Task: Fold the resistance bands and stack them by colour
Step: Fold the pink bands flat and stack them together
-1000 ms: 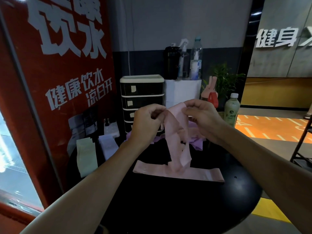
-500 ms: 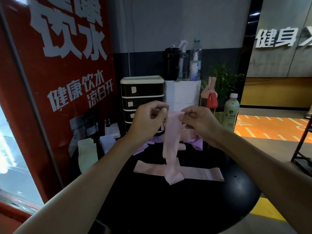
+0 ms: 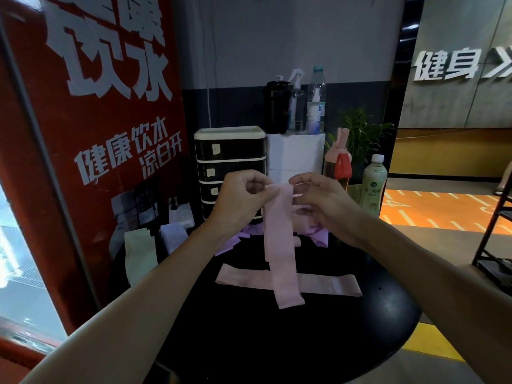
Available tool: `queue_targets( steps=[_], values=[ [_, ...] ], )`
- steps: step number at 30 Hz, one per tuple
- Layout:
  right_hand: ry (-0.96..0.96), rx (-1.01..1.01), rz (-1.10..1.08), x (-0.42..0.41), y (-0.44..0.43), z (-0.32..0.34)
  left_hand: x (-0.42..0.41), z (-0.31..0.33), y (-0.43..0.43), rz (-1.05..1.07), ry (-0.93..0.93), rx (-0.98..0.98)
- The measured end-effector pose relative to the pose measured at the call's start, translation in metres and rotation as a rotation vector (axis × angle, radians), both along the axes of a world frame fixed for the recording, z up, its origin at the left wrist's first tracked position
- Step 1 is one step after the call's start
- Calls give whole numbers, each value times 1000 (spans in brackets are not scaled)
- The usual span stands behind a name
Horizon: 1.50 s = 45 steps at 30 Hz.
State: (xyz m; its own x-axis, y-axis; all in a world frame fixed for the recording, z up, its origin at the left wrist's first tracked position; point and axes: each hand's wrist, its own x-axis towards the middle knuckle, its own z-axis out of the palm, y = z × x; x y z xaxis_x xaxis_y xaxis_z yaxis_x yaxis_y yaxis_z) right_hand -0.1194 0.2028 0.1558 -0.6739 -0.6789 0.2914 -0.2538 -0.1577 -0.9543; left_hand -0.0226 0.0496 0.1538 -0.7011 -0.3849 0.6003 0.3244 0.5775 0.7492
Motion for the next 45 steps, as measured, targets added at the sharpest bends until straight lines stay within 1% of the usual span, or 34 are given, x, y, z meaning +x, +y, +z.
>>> queue_targets(
  steps=[1, 2, 4, 6, 9, 12, 14, 19, 23, 26, 30, 36, 39, 45],
  values=[
    [-60, -3, 12, 0, 0, 0, 1, 1, 0, -9, 12, -1],
    [-75, 19, -3, -1, -1, -1, 2, 3, 0, -21, 20, -1],
    [23, 111, -45, 2, -2, -2, 4, 6, 1, -61, 31, 4],
    [138, 148, -52, 3, -3, -4, 6, 9, 3, -104, 46, 11],
    [176, 87, -92, 6, -4, -4, 8, 11, 1, -137, 38, 26],
    [197, 22, -133, 8, -5, 0, 8, 9, 0, -131, -61, 128],
    [209, 7, -151, 9, -5, 3, 8, 8, 0, -105, -91, 172],
    [223, 17, -140, 13, -3, 7, 9, 8, 1, -122, -28, 258],
    [94, 14, -50, 15, -2, 10, 11, 10, 3, -122, 27, 257],
    [-6, -59, -54, 18, -2, 11, 12, 11, 2, -127, 30, 246],
    [134, -19, -166, 19, -4, 13, 13, 12, 2, -112, 27, 212],
    [238, -44, -253, 17, -4, 18, 17, 14, 4, -116, -57, 176],
    [252, -60, -245, 19, -3, 21, 16, 16, 5, -94, -72, 159],
    [219, -92, -225, 21, -3, 26, 16, 21, 11, -81, -14, 175]
  ],
)
